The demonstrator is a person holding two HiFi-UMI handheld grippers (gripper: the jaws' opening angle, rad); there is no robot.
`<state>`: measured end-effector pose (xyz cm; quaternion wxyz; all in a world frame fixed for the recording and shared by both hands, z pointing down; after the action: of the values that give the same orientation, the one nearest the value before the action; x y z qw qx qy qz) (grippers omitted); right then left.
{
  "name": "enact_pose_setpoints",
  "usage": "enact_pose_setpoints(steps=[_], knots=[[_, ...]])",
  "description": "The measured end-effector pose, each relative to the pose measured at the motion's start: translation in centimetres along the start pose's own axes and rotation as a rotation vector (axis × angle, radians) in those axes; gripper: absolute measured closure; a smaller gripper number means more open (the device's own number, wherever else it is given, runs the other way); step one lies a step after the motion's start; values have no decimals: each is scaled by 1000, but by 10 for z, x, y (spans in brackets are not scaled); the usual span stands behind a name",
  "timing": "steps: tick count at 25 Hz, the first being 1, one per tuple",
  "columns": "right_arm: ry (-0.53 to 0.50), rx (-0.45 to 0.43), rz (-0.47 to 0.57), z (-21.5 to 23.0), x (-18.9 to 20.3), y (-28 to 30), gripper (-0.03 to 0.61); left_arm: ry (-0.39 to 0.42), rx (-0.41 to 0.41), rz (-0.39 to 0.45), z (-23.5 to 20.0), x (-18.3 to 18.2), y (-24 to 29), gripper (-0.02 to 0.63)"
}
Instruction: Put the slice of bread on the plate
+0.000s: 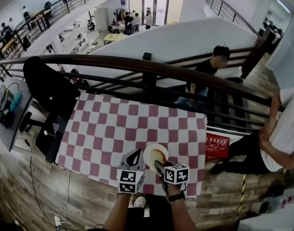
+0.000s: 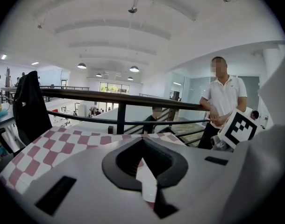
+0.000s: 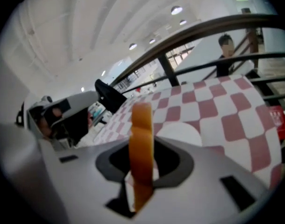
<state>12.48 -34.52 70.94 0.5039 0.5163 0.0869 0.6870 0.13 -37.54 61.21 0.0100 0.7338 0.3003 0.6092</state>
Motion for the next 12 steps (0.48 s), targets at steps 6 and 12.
enact_pose_setpoints(steps=[6, 12], knots=[[112, -63, -86, 24, 24, 31, 480, -27, -53, -103, -13, 26, 25, 595], [112, -101, -127, 34, 18, 58, 480, -35, -89, -145, -23, 37, 38, 595]])
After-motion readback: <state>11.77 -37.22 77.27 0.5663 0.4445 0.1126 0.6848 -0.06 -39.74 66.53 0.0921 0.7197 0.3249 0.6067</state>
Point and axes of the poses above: the fingertips, and each gripper's own axes: y forward along the fingers, z to its right, x out of its underside, the point moved 4 cm from there along -y, backward along the fingers, and after that the axes turned 8 degrees about -y, right-handed, at the moved point
